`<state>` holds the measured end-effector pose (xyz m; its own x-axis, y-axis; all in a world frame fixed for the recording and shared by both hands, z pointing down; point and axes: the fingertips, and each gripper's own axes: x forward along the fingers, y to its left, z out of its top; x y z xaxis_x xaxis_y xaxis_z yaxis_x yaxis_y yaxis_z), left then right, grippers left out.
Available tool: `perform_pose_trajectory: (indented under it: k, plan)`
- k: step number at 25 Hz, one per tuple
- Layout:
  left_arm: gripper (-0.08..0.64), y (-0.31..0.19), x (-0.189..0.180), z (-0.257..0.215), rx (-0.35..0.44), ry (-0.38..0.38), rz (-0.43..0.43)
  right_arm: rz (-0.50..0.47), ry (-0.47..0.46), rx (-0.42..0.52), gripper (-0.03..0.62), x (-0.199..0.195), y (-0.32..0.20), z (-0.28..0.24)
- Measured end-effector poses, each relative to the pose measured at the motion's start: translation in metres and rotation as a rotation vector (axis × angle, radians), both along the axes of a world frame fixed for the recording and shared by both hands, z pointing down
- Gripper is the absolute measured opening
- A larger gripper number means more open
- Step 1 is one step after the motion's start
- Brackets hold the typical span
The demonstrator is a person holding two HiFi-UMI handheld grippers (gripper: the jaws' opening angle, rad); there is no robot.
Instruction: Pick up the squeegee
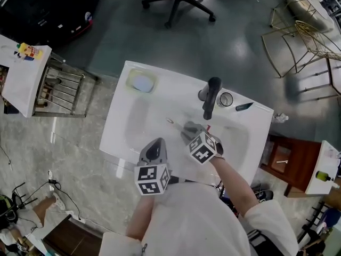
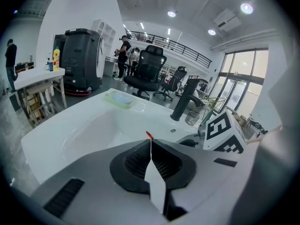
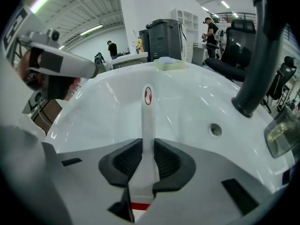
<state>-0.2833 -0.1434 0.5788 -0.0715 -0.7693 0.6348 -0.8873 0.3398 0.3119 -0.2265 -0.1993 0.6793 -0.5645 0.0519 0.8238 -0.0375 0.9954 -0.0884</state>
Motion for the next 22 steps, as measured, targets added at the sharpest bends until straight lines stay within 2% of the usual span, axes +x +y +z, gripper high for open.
perform_pose_trajectory:
  k: [12, 22]
  plan:
    - [0.026, 0.006, 0.038, -0.011, 0.031, 0.006, 0.004, 0.093, -0.193, 0.051, 0.094, 0.027, 0.01, -0.079]
    - [0.026, 0.01, 0.076, -0.029, 0.079, -0.013, 0.025, 0.143, -0.289, 0.105, 0.095, 0.061, 0.011, -0.126]
